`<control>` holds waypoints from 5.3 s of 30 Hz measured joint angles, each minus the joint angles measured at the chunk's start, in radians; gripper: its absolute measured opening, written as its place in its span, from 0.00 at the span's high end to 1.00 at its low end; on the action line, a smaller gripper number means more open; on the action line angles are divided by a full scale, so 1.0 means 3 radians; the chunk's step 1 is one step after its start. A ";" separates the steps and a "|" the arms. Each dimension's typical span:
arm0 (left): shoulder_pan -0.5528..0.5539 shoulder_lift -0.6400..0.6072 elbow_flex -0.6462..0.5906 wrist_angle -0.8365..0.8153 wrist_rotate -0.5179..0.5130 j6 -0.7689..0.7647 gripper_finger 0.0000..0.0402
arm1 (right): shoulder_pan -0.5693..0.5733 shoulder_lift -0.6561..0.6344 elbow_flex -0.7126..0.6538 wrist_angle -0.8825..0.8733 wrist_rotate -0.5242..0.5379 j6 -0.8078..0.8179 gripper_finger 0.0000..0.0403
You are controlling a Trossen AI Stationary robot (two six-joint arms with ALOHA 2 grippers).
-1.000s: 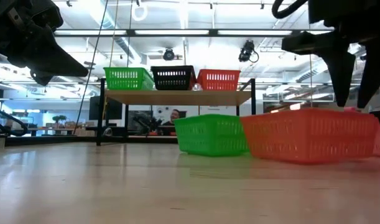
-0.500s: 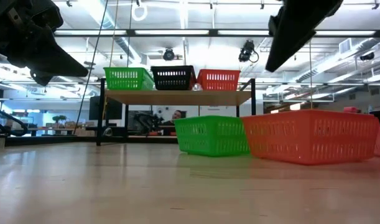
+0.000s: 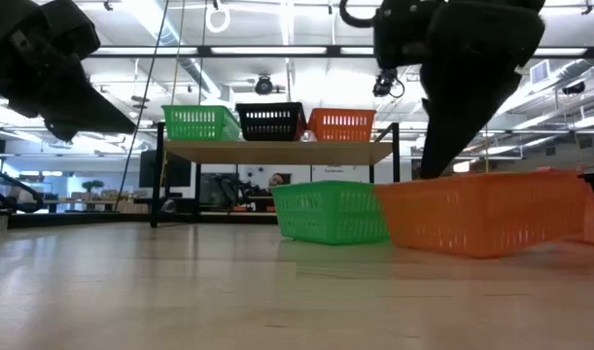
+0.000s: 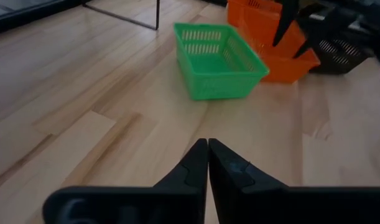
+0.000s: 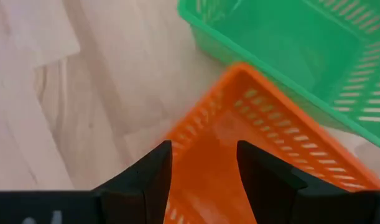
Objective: Stack baskets on shelf by color
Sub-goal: Stack the left orange bin on top of the orange bin on the shelf
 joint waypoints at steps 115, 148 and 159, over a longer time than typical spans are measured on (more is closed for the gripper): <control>-0.0006 0.0349 -0.0005 0.1147 -0.0056 0.0556 0.96 | -0.2270 -0.0115 0.2121 -0.1613 -0.0115 -0.4146 0.96; -0.0006 0.0348 -0.0005 0.1155 -0.0057 0.0528 0.96 | -0.2329 -0.0111 0.2120 -0.1746 -0.0244 -0.3555 0.96; -0.0006 0.0349 -0.0005 0.1156 -0.0057 0.0526 0.96 | -0.2331 -0.0111 0.2120 -0.1737 -0.0443 -0.3408 0.93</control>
